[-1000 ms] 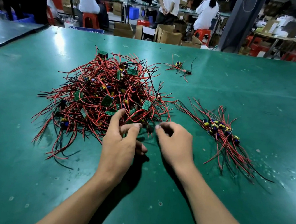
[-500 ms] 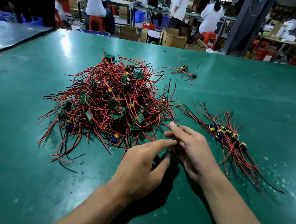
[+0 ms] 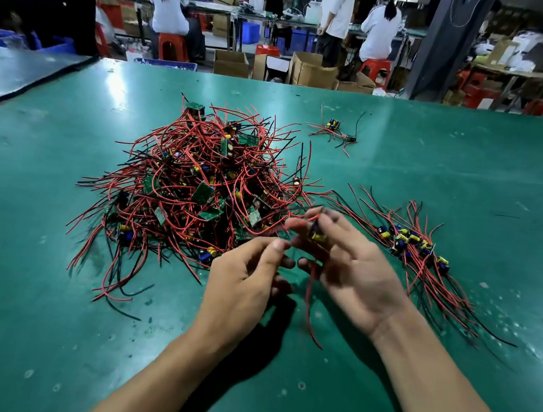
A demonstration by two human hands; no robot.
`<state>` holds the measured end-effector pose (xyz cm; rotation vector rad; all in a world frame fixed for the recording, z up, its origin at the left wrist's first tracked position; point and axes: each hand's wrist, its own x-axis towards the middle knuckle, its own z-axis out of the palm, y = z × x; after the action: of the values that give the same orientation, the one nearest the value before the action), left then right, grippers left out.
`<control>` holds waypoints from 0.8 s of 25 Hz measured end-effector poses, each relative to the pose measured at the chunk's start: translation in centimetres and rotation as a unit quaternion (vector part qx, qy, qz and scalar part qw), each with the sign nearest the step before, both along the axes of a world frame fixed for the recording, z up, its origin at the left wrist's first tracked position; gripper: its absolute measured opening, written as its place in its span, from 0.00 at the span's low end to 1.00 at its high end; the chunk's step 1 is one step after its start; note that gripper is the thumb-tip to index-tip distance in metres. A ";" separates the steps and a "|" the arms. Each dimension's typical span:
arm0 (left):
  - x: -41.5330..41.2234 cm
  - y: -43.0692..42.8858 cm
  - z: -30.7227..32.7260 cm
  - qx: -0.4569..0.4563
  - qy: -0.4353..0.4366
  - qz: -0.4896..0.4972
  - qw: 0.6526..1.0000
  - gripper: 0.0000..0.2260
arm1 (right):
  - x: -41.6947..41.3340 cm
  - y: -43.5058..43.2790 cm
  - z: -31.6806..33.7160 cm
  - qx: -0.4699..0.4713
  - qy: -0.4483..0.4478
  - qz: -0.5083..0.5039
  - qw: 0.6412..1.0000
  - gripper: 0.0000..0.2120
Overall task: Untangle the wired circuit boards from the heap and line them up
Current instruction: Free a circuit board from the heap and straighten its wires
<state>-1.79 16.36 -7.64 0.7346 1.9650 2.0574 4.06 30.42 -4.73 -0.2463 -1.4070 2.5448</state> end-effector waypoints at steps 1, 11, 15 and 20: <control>-0.1 0.0 0.0 0.026 -0.040 -0.017 0.999 0.09 | -0.2 -0.7 -0.2 0.017 0.001 -0.004 1.000 0.05; -1.0 -0.2 -0.4 0.086 -0.092 -0.081 0.989 0.11 | -0.3 -2.6 -1.1 0.297 0.006 -0.061 0.953 0.07; -1.1 -0.2 -0.6 0.072 -0.091 -0.087 0.989 0.08 | 0.0 -2.4 -0.7 0.303 0.001 -0.086 0.949 0.04; -1.1 0.1 -0.4 0.068 -0.091 -0.095 0.989 0.04 | -0.4 -2.6 -0.7 0.223 -0.029 -0.079 0.971 0.05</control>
<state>-2.88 16.43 -8.06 0.7015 1.6072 2.0771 3.63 27.85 -5.42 -0.3380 -1.8499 2.0434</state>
